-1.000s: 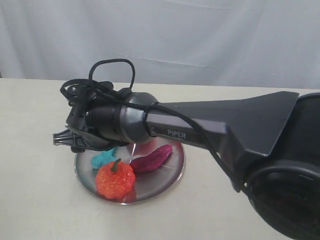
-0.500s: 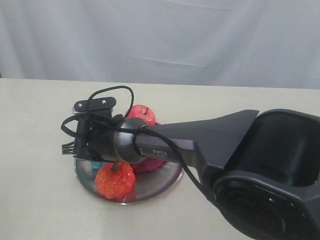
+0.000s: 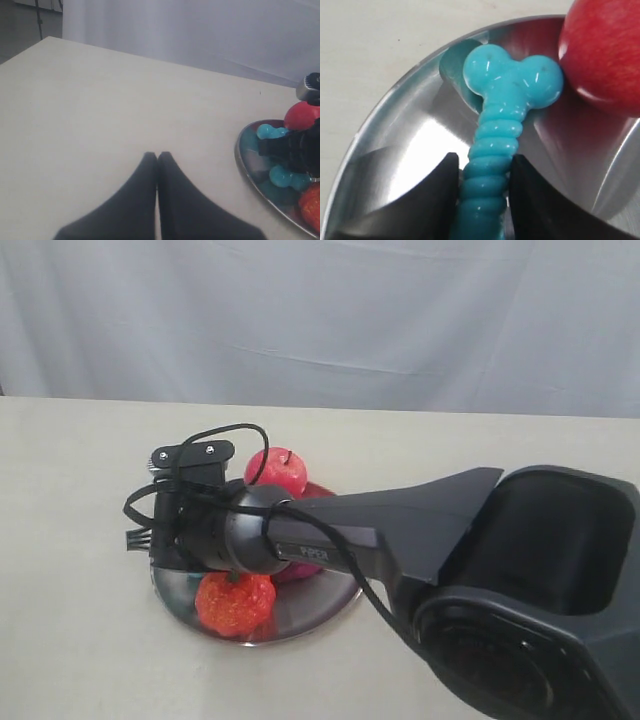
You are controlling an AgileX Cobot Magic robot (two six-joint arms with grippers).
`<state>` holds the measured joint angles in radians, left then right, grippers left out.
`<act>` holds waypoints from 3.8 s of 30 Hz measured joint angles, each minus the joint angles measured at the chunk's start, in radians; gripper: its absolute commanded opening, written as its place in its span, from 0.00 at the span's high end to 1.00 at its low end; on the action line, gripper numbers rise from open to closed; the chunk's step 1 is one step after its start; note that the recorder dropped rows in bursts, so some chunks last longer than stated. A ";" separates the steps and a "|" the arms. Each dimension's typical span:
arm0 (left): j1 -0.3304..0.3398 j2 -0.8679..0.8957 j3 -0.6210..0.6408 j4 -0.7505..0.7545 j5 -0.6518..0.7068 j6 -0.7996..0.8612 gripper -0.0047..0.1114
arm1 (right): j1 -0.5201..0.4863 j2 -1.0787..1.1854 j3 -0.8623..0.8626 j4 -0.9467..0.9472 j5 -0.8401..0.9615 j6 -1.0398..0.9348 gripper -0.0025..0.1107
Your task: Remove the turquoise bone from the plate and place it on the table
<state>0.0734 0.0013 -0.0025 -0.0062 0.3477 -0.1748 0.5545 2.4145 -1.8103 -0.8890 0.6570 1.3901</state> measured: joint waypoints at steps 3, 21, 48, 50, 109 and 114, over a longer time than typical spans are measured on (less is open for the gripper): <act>0.000 0.000 0.000 0.000 0.000 0.000 0.96 | 0.000 -0.029 0.000 0.000 0.000 0.000 0.97; 0.000 0.000 0.000 0.000 0.000 0.000 0.96 | 0.046 -0.414 0.000 0.155 0.334 -0.383 0.97; 0.000 0.000 0.000 0.000 0.000 0.000 0.96 | -0.322 -0.886 0.899 0.164 -0.123 -0.293 0.97; 0.000 0.000 0.000 0.000 0.000 0.000 0.96 | -0.362 -0.884 0.947 0.137 -0.205 -0.271 0.97; 0.000 0.000 0.000 0.000 0.000 0.000 0.96 | -0.430 -0.504 0.829 0.045 -0.349 -0.208 0.40; 0.000 0.000 0.000 0.000 0.000 0.000 0.96 | -0.430 -0.653 0.829 0.056 -0.281 -0.208 0.40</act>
<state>0.0734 0.0013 -0.0025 -0.0062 0.3477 -0.1748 0.1243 1.7617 -0.9811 -0.8335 0.3761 1.1820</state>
